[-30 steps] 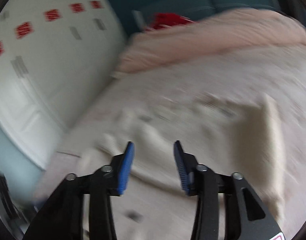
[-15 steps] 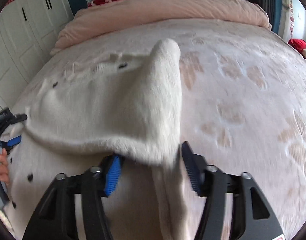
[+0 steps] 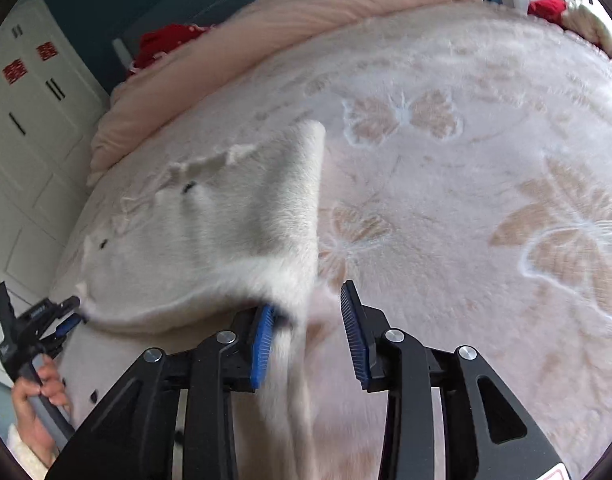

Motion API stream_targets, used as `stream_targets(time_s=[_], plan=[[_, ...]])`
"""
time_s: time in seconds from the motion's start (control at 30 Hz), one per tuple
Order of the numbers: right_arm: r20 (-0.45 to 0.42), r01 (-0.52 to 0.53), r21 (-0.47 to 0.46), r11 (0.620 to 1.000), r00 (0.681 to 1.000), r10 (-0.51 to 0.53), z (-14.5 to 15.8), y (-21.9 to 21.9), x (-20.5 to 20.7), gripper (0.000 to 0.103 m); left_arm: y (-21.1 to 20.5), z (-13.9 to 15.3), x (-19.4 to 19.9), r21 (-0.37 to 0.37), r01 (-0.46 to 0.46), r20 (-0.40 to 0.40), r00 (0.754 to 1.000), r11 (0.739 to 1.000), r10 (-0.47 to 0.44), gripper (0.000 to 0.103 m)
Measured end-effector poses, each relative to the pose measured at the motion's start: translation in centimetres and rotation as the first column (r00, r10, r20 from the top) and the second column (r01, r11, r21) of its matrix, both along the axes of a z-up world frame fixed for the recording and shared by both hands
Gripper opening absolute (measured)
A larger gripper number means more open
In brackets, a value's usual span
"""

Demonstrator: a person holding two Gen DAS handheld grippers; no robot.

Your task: Fold small clothes

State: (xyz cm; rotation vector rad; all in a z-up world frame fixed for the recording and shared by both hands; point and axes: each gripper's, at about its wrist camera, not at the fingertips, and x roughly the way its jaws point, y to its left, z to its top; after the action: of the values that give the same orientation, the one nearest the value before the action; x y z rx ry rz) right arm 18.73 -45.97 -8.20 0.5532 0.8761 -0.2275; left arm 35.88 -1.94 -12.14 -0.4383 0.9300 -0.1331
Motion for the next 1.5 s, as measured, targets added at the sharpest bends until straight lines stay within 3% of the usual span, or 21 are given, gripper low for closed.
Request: stream_targets(time_s=[0.03,0.17,0.27,0.33,0.37,0.47,0.53,0.6,0.67,0.8,0.9,1.0,1.07,1.1,1.13,1.17,1.2,1.23,1.3,1.4,1.5], plan=[[0.018,0.006,-0.013,1.0,1.0,-0.005,0.7,0.1,-0.6,0.034,0.2,0.3,0.1,0.0,-0.007,0.004,1.0,1.0,0.007,0.056],[0.102,-0.027,-0.036,0.999,0.994,0.03,3.5,1.6,0.0,0.034,-0.9,1.0,0.9,0.054,0.016,0.02,1.0,0.998,-0.017,0.059],[-0.01,-0.1,-0.038,0.994,0.995,0.1,0.8,2.6,3.9,0.025,-1.9,-1.8,3.0,0.184,0.034,-0.076,0.997,0.982,-0.02,0.052],[-0.111,-0.102,-0.02,0.995,0.989,0.099,-2.0,2.4,5.3,0.014,-1.6,-1.2,2.4,0.207,0.043,-0.043,0.998,0.977,-0.035,0.051],[-0.105,-0.095,-0.017,0.995,0.99,0.093,-2.2,2.3,5.2,0.014,-1.5,-0.8,2.1,0.203,0.049,-0.045,0.998,0.978,-0.041,0.051],[-0.046,-0.067,-0.01,0.998,0.997,0.067,1.0,2.3,2.0,0.025,1.8,1.9,-1.4,0.077,0.098,-0.026,0.995,0.992,-0.096,0.059],[-0.008,-0.063,-0.007,0.998,0.998,0.063,3.1,2.7,-2.1,0.052,4.7,3.2,-4.6,0.06,0.112,-0.021,0.994,0.992,-0.111,0.08],[-0.02,-0.076,-0.012,0.997,0.997,0.076,3.7,3.5,-6.8,0.061,7.8,3.9,-8.3,0.073,0.107,-0.019,0.994,0.992,-0.106,0.087],[-0.067,-0.103,0.023,0.994,0.992,0.104,3.1,4.5,-11.2,0.061,11.0,3.9,-11.8,0.105,0.082,-0.033,0.996,0.991,-0.079,0.089],[-0.162,-0.142,0.145,0.979,0.973,0.165,0.1,7.9,-19.0,0.061,16.8,1.8,-19.4,0.113,0.006,-0.149,0.989,0.994,0.011,0.091],[-0.132,-0.158,0.212,0.964,0.973,0.188,-0.5,10.7,-21.3,0.064,17.5,0.6,-22.4,0.104,0.012,-0.168,0.986,0.994,0.006,0.092],[-0.079,-0.188,0.199,0.962,0.975,0.207,-0.6,12.9,-20.7,0.066,15.9,0.3,-23.6,0.137,0.039,-0.143,0.989,0.99,-0.02,0.097],[-0.056,-0.212,0.182,0.96,0.973,0.225,-1.1,13.8,-19.5,0.054,14.7,0.1,-23.4,0.177,0.047,-0.139,0.99,0.983,-0.022,0.092],[-0.064,-0.215,0.174,0.961,0.971,0.229,-1.3,13.8,-19.1,0.017,13.9,0.2,-23.1,0.199,0.066,-0.135,0.99,0.978,-0.039,0.07],[-0.075,-0.218,0.174,0.96,0.969,0.234,-1.2,13.5,-18.7,0.01,13.3,0.2,-22.7,0.233,0.073,-0.145,0.989,0.97,-0.039,0.042],[-0.067,-0.199,0.196,0.96,0.974,0.216,-1.1,12.6,-18.7,0.009,13.2,0.4,-22.5,0.249,0.077,-0.155,0.987,0.965,-0.039,0.028],[-0.062,-0.189,0.183,0.965,0.977,0.204,-0.5,12.1,-18.8,0.009,13.4,0.7,-22.4,0.18,0.089,-0.172,0.983,0.98,-0.057,0.01],[-0.054,-0.188,0.153,0.97,0.979,0.198,0.4,11.6,-19.3,0.008,14.3,1.1,-22.7,0.118,0.09,-0.187,0.98,0.989,-0.067,0.008],[-0.044,-0.193,0.09,0.977,0.979,0.197,2.9,10.5,-21.3,0.008,14.5,2.2,-23.6,0.074,0.105,-0.201,0.976,0.992,-0.089,0.008],[-0.063,-0.186,0.04,0.982,0.98,0.188,5.1,9.2,-24.6,0.008,13.5,2.7,-26.1,0.068,0.18,-0.22,0.962,0.981,-0.162,0.007],[-0.136,-0.183,0.006,0.983,0.974,0.183,5.3,8.9,-27.9,0.008,12.5,2.2,-29.6,0.075,0.229,-0.254,0.946,0.971,-0.203,0.007]])
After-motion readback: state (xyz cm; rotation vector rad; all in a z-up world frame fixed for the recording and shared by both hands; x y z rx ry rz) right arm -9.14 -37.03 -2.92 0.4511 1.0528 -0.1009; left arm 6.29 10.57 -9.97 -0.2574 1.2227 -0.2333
